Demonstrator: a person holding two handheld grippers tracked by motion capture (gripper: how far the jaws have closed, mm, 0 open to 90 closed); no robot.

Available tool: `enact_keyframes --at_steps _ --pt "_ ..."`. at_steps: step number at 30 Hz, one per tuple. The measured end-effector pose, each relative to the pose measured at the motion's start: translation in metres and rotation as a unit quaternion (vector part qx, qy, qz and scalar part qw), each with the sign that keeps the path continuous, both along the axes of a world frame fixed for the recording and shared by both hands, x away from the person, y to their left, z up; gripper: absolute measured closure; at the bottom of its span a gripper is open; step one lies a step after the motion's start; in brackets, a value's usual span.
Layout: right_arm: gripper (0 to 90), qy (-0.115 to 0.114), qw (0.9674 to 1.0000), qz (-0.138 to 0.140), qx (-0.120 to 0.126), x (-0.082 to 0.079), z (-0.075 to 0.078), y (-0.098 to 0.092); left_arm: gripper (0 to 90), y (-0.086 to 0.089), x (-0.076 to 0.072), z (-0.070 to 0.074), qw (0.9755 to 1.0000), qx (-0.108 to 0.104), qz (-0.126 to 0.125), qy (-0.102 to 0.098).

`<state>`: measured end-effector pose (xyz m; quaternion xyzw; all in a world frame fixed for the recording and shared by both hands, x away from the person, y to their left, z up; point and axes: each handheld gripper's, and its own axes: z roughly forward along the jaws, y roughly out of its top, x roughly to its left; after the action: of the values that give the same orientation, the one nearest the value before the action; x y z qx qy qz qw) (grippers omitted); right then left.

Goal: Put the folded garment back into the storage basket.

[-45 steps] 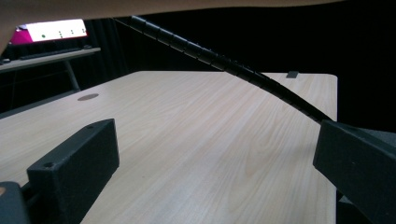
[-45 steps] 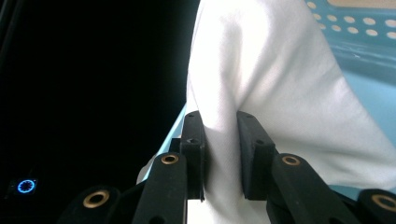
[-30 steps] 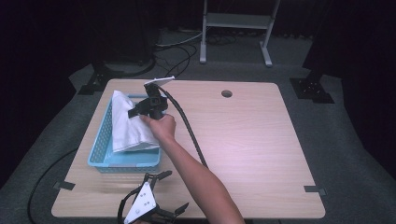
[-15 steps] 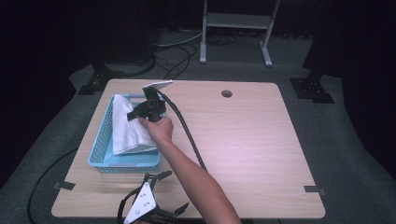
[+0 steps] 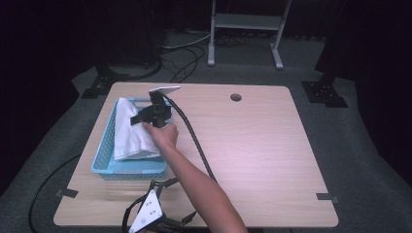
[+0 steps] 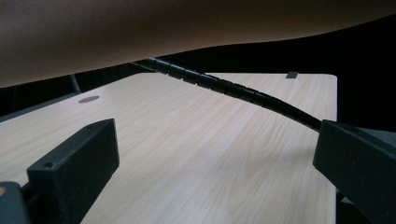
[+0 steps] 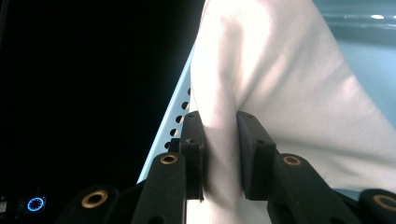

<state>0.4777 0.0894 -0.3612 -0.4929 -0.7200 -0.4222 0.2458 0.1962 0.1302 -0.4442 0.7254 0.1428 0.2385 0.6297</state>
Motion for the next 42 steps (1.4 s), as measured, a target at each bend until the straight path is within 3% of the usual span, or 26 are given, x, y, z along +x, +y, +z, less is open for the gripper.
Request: enact_keyframes --at_steps 3,6,18,26,30,42 --pt "71.4 -0.004 1.0000 0.001 -0.005 0.001 0.000 -0.001 0.0 0.000 0.000 0.000 1.0000 0.000 0.000 0.001" --pt "63.0 -0.023 0.9992 -0.008 -0.031 0.000 0.002 -0.002 0.0 0.000 0.000 0.000 1.0000 -0.001 0.000 0.002" --pt "57.6 -0.046 0.9957 0.019 -0.078 0.001 0.006 -0.009 0.0 0.000 0.000 0.000 1.0000 0.001 0.000 0.003" --pt "52.0 -0.069 0.9933 0.045 -0.081 0.000 0.010 -0.014 0.0 0.000 0.000 0.000 1.0000 0.003 0.000 0.005" --pt "49.9 -0.072 0.9937 0.053 -0.068 0.000 0.012 -0.017 0.0 0.000 0.000 0.000 1.0000 0.003 0.000 0.005" --pt "41.7 -0.100 0.9900 0.078 -0.062 -0.005 0.019 -0.022 0.0 -0.001 0.001 0.000 1.0000 0.004 0.003 0.005"
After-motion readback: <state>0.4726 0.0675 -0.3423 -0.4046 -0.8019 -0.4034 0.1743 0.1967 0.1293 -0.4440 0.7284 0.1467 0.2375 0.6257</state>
